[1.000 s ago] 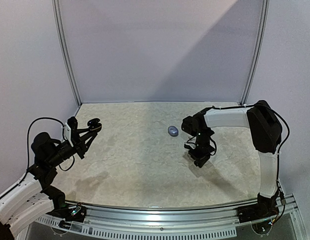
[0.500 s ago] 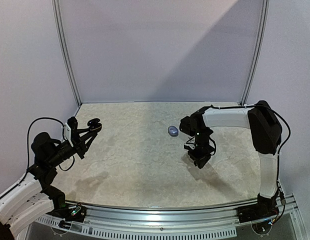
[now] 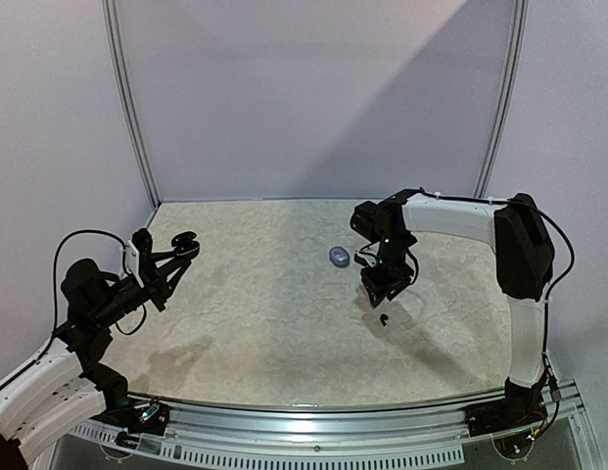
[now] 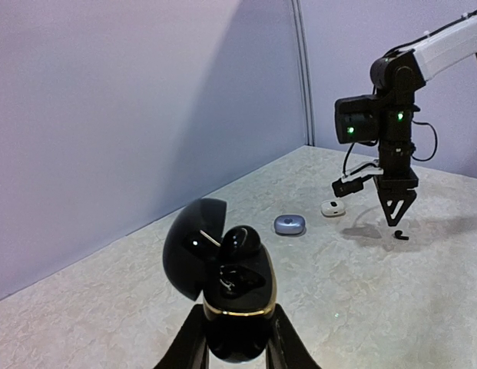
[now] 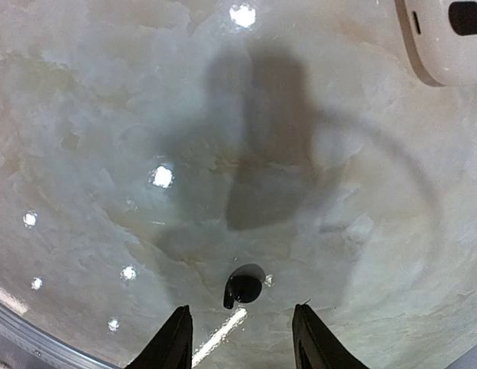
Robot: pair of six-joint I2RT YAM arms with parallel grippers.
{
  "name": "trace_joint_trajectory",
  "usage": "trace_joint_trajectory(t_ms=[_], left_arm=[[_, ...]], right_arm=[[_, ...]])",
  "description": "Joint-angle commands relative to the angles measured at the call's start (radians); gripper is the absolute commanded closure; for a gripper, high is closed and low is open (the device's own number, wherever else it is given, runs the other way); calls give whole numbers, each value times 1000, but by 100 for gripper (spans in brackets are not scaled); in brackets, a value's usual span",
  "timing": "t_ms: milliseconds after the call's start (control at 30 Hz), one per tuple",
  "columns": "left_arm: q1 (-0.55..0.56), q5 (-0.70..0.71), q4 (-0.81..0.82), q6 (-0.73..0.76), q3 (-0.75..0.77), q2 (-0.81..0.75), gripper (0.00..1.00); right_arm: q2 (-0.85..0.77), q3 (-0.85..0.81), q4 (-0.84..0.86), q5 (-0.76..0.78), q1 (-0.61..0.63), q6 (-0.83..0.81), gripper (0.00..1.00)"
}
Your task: Insert the wireless bluetooth earbuds into the charging case
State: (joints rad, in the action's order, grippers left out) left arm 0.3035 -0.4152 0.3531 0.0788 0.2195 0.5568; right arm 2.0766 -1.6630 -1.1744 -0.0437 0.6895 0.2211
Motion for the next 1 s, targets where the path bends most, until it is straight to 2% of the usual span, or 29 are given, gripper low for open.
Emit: trace_joint_trajectory(t_ms=[0,167,467,633,833,900,967], left_arm=[[-13,-10,-7,6,-14,-1,100],[-12,-8,-8,6,-13,-2,100],[-13,-8,-8,7,-13,-2,100],[-12,-8,-8,8,-14,-3,100],[-13,-8,-8,7,-14,-3,100],[-13,-8,-8,7,-14,-3,100],[-13,-8,-8,7,-14,-3,100]], right_arm=[[33,22,40,-11,-7,35,54],[57,40,37,-13,-7,53,64],[82,74,43,-21,-7,65,65],[87,77,47,-19,-7,67,75],[88,83,42,-19,-6,72,76],[89,83,39,-21,-7,72,80],[89,81,38,-28,-7,72,89]])
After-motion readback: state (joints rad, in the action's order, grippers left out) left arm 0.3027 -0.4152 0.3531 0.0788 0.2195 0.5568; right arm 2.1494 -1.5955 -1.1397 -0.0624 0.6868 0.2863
